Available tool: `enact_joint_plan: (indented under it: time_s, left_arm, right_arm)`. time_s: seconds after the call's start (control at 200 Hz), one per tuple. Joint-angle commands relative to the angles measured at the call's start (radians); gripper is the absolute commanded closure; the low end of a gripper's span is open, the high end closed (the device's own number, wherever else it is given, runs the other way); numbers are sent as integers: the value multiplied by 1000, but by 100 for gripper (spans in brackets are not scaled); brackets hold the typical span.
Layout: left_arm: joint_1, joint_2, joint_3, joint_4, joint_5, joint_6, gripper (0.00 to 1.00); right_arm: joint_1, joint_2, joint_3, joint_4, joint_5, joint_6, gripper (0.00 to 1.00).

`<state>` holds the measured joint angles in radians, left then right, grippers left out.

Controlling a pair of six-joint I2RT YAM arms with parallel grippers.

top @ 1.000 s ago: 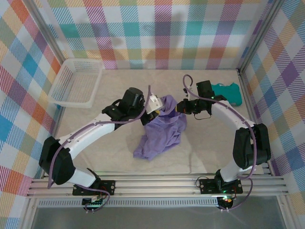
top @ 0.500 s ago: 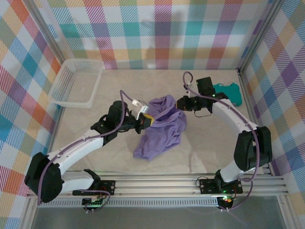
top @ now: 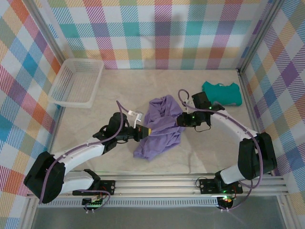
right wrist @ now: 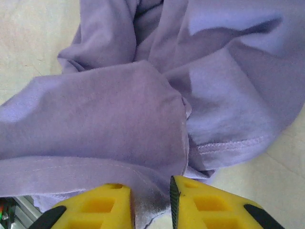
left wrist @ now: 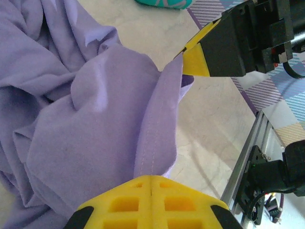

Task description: Fold the inside-out t-shirt

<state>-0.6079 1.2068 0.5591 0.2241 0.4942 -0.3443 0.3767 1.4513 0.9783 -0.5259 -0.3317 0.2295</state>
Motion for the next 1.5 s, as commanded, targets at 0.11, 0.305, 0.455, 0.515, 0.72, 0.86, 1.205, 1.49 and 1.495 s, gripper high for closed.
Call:
enact_joint_plan:
  time_s: [0.11,0.305,0.455,0.515,0.72,0.86,1.205,1.49,1.495]
  left_arm:
    - [-4,42,-6,66,16,20,100]
    - [-4,61,21,70,-16,-38,100]
    - [-4,50,22,75,-43,-70,100]
    - [-4,46,31,67,-44,-79,100]
    - [-4,34,47,47,-43,-85,100]
    - [-3,15,51,17,-46,-71,100]
    - [-4,4,52,-9,-46,-53,100]
    - [-4,1,54,-20,-43,-46,100]
    - [-4,1,53,-20,-43,-46,100]
  right_arm:
    - [80,-91,-18,23,63,-80,63]
    - [147,-201,-87,67,152,-89,63]
    - [205,-294,-162,96,108,-84,67]
    - [232,-311,-202,135,46,-93,69]
    - [284,-222,-241,235,72,-92,69]
    - [284,-184,-216,242,172,-103,66]
    - [279,-118,-154,229,245,-145,62]
    - [271,-60,-110,225,248,-190,61]
    - [271,-58,-109,225,248,-190,61]
